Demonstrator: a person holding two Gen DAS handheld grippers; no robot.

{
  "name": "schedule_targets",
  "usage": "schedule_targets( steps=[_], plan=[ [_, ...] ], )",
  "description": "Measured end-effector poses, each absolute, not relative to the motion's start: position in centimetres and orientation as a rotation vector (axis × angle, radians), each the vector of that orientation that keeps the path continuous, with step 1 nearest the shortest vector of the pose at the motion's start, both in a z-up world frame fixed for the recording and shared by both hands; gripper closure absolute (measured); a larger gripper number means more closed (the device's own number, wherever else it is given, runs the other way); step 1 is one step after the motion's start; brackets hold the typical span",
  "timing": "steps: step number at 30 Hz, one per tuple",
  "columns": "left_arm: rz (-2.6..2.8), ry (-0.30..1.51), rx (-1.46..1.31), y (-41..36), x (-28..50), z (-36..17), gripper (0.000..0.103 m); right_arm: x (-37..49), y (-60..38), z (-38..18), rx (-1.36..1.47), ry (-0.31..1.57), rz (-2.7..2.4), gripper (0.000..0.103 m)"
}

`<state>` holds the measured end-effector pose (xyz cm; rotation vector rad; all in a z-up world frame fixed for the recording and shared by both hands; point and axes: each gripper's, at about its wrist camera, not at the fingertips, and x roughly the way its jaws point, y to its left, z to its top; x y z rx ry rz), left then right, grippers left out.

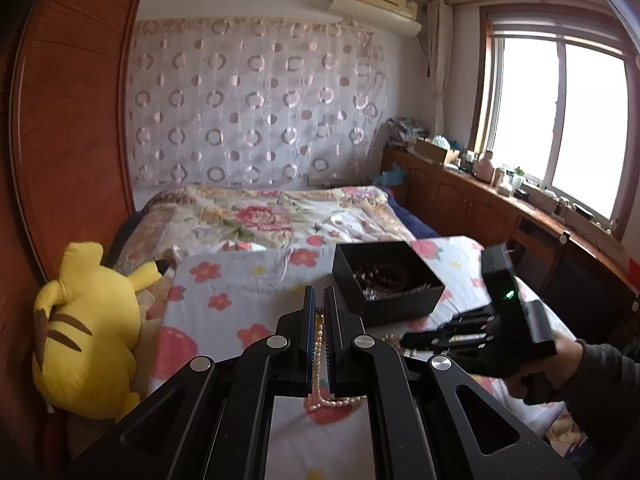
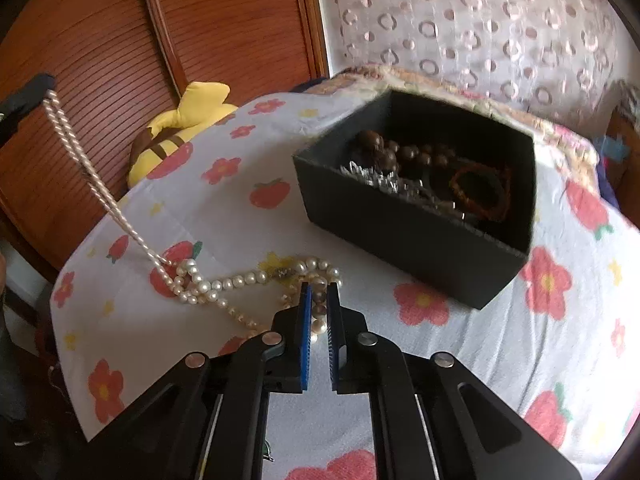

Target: Organize jewelry

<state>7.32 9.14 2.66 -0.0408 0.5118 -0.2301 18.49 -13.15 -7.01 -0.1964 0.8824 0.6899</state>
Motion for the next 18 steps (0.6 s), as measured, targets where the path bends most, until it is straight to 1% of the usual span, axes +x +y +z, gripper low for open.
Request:
schedule_targets(
  steps=[4, 10, 18],
  plan=[
    [-0.230, 0.534, -0.046, 9.1, 7.7, 1.8, 0.100, 17.4, -13.4, -3.8, -0.198, 0.777, 0.687, 0.095],
    [-0.221, 0.530, -0.054, 9.7, 7.6, 1.6, 0.100, 15.9, -14.2, 3.0, -0.213, 0.610, 0.677, 0.095],
    [-0.210, 0.513, -0.059, 10.1, 7.5, 2.2, 0.100, 16.0, -15.5, 9.1, -0.239, 0.496, 0.643, 0.095]
  ],
)
